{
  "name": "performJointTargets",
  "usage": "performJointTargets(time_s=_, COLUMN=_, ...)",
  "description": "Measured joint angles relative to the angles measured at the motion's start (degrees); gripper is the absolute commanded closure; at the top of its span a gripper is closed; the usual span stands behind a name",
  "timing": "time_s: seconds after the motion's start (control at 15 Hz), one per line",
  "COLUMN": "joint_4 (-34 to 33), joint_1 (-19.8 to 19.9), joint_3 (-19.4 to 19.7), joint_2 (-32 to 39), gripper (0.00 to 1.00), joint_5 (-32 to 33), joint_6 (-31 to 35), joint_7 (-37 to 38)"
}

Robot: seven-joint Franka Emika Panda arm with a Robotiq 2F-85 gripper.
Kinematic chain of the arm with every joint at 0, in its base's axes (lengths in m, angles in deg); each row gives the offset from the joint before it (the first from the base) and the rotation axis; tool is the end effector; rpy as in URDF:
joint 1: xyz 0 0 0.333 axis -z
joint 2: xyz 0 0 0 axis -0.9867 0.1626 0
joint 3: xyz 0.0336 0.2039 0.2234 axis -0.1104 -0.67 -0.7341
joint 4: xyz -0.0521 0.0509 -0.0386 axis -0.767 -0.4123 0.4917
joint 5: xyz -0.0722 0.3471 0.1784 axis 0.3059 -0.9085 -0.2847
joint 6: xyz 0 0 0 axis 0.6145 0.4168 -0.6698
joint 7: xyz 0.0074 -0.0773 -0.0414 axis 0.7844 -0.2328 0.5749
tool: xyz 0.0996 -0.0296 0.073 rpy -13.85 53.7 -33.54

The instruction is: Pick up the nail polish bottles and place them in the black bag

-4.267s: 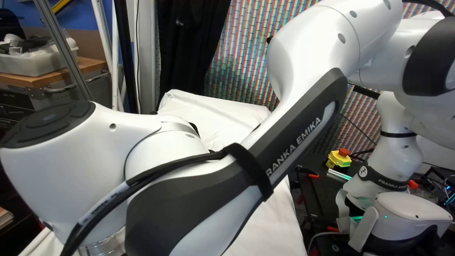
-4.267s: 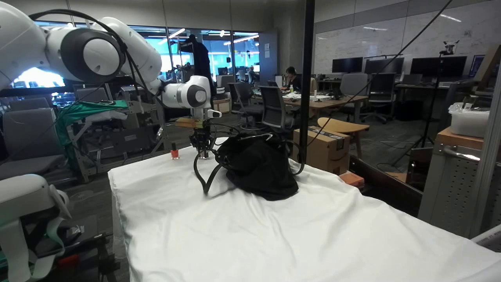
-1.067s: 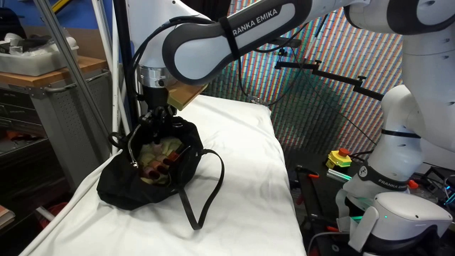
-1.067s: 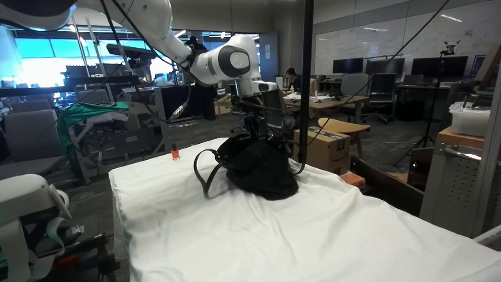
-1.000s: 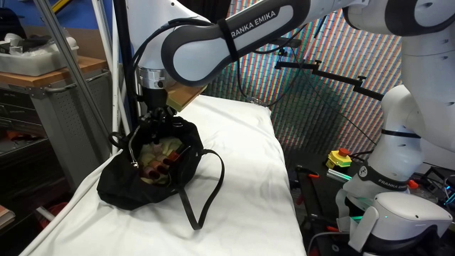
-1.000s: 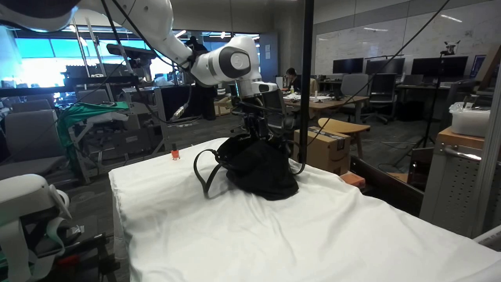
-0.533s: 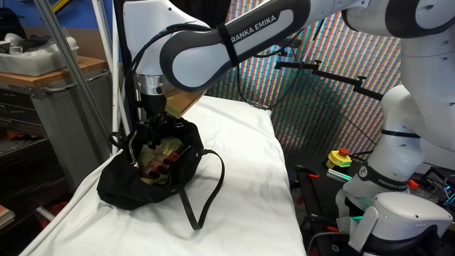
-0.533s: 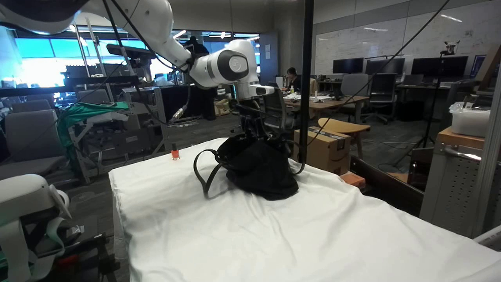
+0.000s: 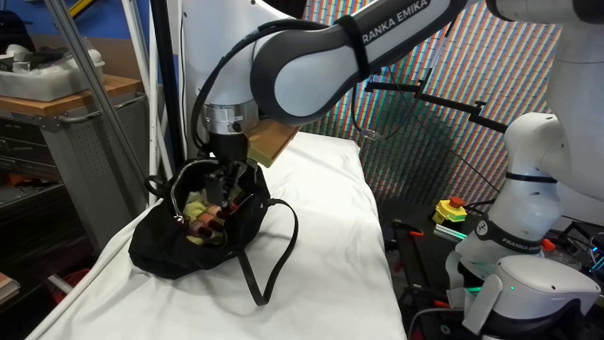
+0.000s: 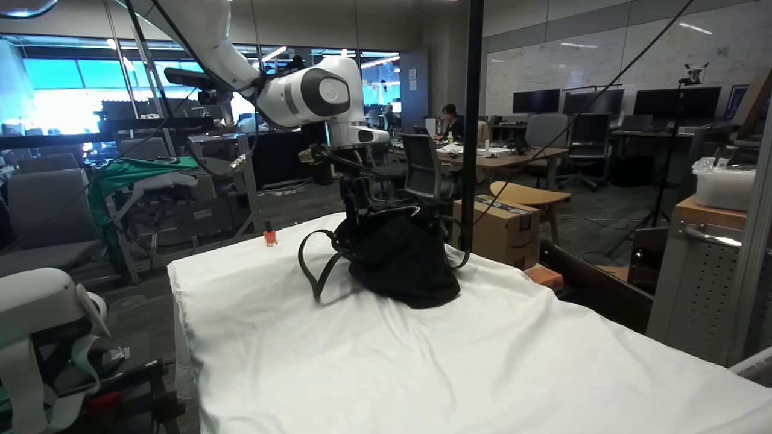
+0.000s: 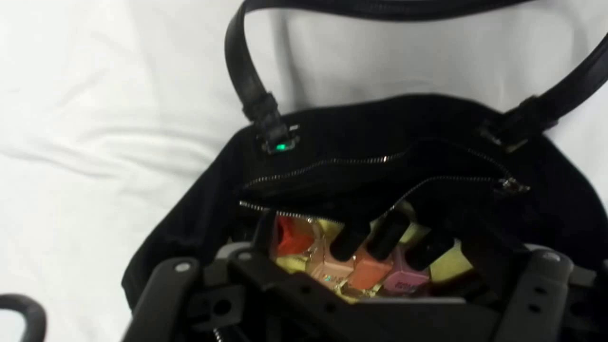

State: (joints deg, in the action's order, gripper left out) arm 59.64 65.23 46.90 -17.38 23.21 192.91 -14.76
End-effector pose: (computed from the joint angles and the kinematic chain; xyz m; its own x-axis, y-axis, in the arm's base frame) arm 0.6353 0.1578 0.2961 0.9844 -0.1755 0.0108 -0.1749 -0.9713 0.1615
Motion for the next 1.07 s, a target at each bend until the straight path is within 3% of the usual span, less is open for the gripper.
performJointTargets(time_s=0.6, joint_4=17.6, joint_1=-3.2, joint_3=-7.4, joint_2=-11.7, gripper=0.00, joint_5=0.0, joint_6=-0.8, joint_7=9.0)
performJointTargets(time_s=1.07, joint_4=20.6, joint_1=-7.7, joint_3=-14.3, joint_2=-9.9, gripper=0.00, joint_5=0.0, joint_6=-0.9, joint_7=12.0)
